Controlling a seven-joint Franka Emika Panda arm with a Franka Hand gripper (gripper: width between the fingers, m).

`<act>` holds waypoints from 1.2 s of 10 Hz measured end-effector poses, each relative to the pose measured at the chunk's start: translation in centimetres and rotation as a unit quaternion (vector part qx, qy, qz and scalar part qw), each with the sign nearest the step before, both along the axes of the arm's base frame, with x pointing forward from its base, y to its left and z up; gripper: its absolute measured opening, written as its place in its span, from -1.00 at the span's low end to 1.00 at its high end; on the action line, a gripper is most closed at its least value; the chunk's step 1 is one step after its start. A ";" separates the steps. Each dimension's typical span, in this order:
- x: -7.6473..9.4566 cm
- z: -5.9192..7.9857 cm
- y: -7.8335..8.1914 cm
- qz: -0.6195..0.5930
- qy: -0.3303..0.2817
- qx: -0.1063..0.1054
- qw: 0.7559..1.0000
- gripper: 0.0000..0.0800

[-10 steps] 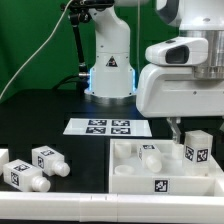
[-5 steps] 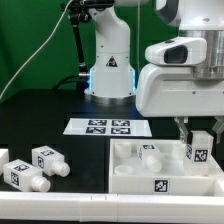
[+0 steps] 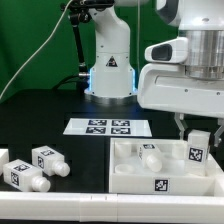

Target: Assemble one leg

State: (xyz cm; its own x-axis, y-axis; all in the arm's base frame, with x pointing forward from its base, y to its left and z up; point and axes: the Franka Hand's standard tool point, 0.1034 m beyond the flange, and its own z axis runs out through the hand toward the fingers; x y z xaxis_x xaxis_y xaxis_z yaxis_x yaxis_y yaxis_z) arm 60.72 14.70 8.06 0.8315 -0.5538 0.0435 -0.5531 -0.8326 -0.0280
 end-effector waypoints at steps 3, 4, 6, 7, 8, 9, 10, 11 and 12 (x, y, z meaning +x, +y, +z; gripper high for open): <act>0.2 0.0 -0.1 -0.185 0.007 0.010 0.983 -0.29; 0.3 0.0 -0.1 -0.224 0.012 0.009 0.974 -0.29; 0.3 0.0 -0.1 -0.221 0.012 0.009 0.975 -0.06; 0.3 0.0 -0.1 -0.199 0.012 0.008 0.980 0.27; 0.3 0.0 -0.2 -0.158 0.013 0.006 0.987 0.27; 0.3 0.0 -0.1 -0.092 0.012 0.002 0.996 0.55; 0.4 0.0 -0.2 -0.020 0.011 0.000 1.000 0.60; 0.4 0.0 -0.2 0.000 0.011 -0.001 1.000 0.60; 0.4 0.0 -0.2 0.036 0.011 -0.003 0.999 0.62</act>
Offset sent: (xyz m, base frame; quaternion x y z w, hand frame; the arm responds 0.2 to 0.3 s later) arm 0.0068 0.0059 -0.0095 -0.0502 -0.0210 0.2625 0.9634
